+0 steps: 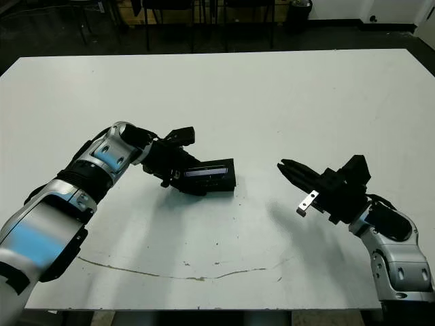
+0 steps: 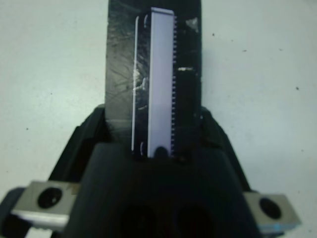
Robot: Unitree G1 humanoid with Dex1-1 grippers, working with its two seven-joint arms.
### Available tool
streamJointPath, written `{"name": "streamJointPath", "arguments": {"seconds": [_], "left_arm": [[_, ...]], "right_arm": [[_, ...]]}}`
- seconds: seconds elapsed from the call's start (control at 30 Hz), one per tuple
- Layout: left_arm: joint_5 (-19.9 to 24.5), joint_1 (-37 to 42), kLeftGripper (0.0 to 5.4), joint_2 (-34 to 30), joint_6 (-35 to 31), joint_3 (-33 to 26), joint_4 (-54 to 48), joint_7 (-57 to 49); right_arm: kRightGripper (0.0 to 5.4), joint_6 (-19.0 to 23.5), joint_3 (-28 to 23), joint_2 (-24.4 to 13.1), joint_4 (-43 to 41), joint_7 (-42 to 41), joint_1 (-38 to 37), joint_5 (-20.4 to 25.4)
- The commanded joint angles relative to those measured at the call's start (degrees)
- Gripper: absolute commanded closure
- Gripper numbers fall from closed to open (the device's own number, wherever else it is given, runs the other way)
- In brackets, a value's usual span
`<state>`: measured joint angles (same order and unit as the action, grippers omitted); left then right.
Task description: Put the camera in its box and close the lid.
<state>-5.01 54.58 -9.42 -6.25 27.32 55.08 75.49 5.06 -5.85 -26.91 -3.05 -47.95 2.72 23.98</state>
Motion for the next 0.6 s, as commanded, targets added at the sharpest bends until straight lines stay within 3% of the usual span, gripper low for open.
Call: {"name": "streamJointPath", "arguments": {"seconds": [0.03,0.6], "left_arm": [[-2.5,-3.2,2.66,5.7,-0.2,3.4,3.2,3.3],[-8.0,-3.1,2.66,4.4,1.7,7.7,3.7,2.5]], "right_arm": [[5.40,-0.6,-0.1,0.0,1.7,-0.9,-0.5,0.1],[5.40,-1.8,0.1,0.4,2.2,-1.5,-0.3,0.0]]}}
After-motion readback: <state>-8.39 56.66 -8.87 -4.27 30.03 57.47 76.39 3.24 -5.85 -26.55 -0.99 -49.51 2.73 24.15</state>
